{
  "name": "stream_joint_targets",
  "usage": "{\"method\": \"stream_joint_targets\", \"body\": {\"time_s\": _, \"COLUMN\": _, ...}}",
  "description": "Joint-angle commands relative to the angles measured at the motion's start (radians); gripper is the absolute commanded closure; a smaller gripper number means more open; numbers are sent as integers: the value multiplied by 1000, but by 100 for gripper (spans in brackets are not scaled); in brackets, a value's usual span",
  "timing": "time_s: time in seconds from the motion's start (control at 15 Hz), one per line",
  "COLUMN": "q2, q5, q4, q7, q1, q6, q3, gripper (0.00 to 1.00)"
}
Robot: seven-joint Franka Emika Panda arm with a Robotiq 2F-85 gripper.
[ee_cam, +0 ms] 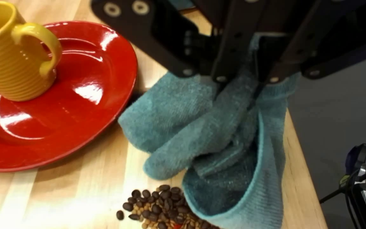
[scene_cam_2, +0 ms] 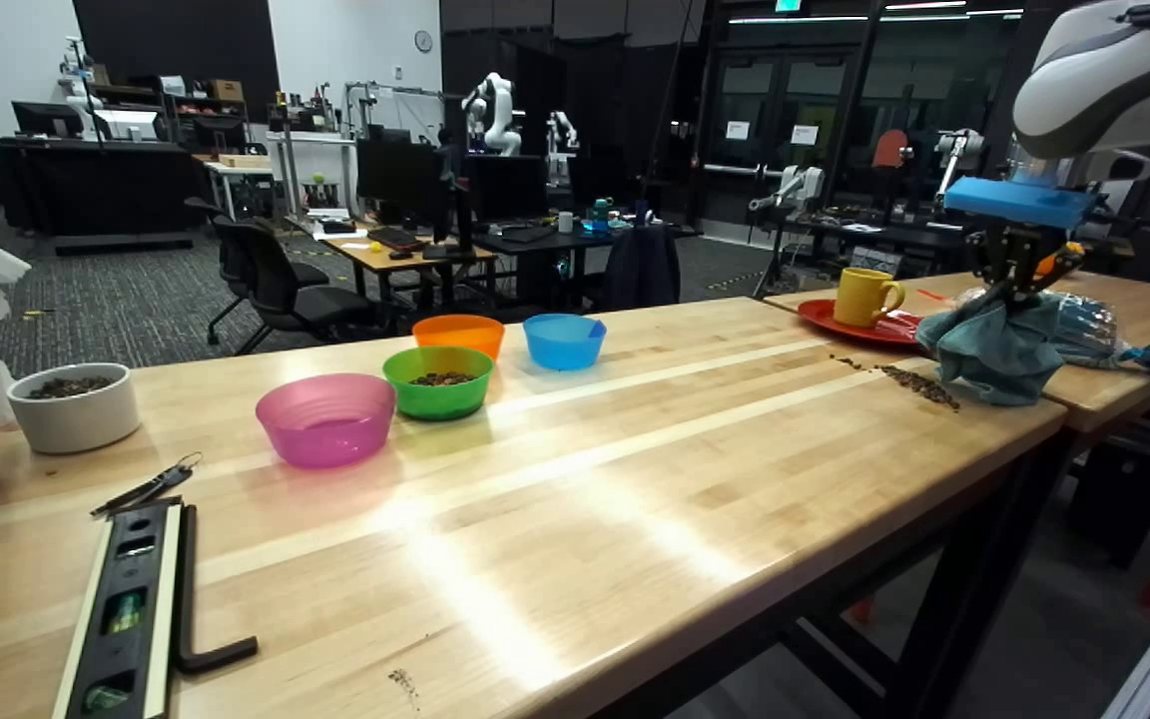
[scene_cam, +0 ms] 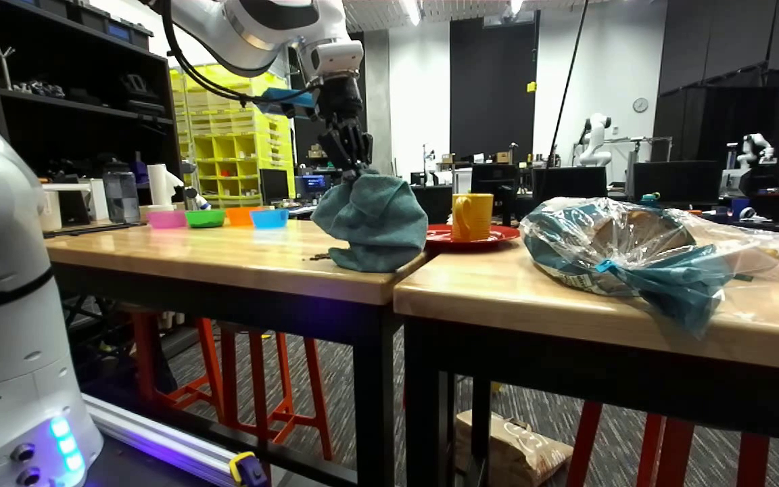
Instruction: Move the towel to the right then use it to wipe the counter.
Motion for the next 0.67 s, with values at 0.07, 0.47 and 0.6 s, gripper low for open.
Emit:
{"method": "stream_joint_targets", "body": {"time_s": 0.07, "q2": 7, "q5": 8, "q4": 4, "q7": 1, "q1": 29, "q6": 27, "q3": -41, "gripper": 44}}
{"method": "stream_joint_targets", "body": {"time_s": 0.47, "q2": -48, "q5": 10, "q4": -27, "q7": -56, "q1": 32, "q6": 79, "q3": -76, "gripper": 4}}
{"method": "stream_joint_targets", "body": {"time_s": 0.6, "q2": -87, "q5": 17, "q4": -1, "q7": -131, "q1": 58, "q6": 32, "q3": -61, "gripper": 0}}
